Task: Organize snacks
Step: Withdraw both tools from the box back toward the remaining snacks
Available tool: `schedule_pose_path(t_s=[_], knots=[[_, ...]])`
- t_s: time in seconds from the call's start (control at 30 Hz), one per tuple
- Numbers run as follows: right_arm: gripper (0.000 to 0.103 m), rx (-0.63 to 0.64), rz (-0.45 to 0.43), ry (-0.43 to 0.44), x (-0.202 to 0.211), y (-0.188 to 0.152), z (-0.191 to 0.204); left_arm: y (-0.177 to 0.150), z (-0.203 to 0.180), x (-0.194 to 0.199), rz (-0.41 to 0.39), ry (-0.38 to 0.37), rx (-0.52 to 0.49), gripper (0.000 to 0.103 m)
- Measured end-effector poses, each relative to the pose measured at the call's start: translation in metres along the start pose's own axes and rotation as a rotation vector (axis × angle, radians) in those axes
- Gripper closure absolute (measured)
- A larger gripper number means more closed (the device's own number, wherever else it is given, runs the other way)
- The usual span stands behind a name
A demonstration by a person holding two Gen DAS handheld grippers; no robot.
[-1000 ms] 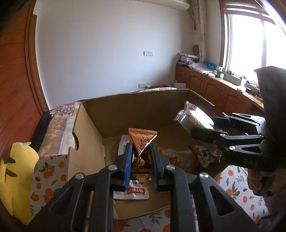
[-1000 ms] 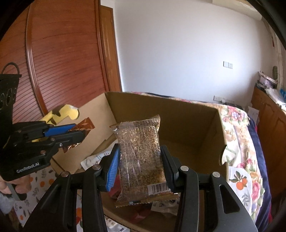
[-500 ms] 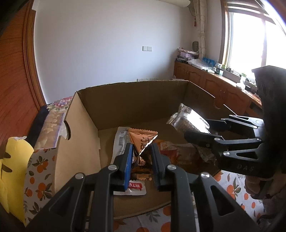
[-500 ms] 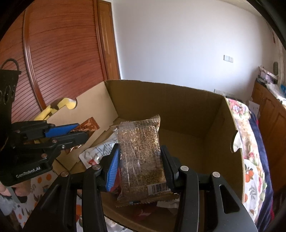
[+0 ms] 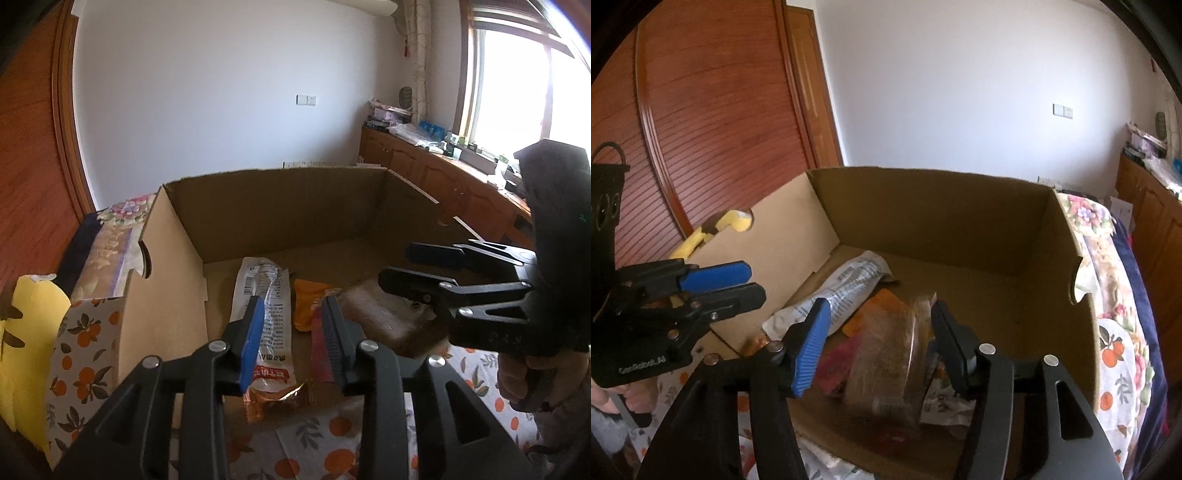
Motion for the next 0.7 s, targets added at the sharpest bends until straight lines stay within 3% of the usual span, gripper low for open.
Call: schedule_pose_path(t_s=[0.3,0.5,0.6,0.7], knots=[[0.041,0.003,-0.084,-0.018,0.072,0.002,0.017,-0.015,-0.016,0.059,-0.039,-0.023,-0.042,0.069],[0.029,-0.002,-0.069,-0.005,0.117,-0.038,0.036,-0.062,-0.012,0.087,-0.024,-0.021,-0.045,0.067],[0.018,-0.020,-0.035,-0.001,0.119,-0.064,0.043,-0.096,-0.008,0.089,-0.004,0.012,-0.046,0.067],[0.017,-0.050,-0.001,-0.021,0.114,-0.091,0.046,-0.123,-0.011,0.093,0.009,0.024,-0.056,0.067]])
Point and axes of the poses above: each gripper's, at about its wrist camera, not at the fingertips, and x roughly against the way its jaws point, z to its left, y to its top, the point moved 6 cm from there along -x, roughly the way its jaws point, and after that the axes turned 10 degrees about x, right-handed, at the moved point
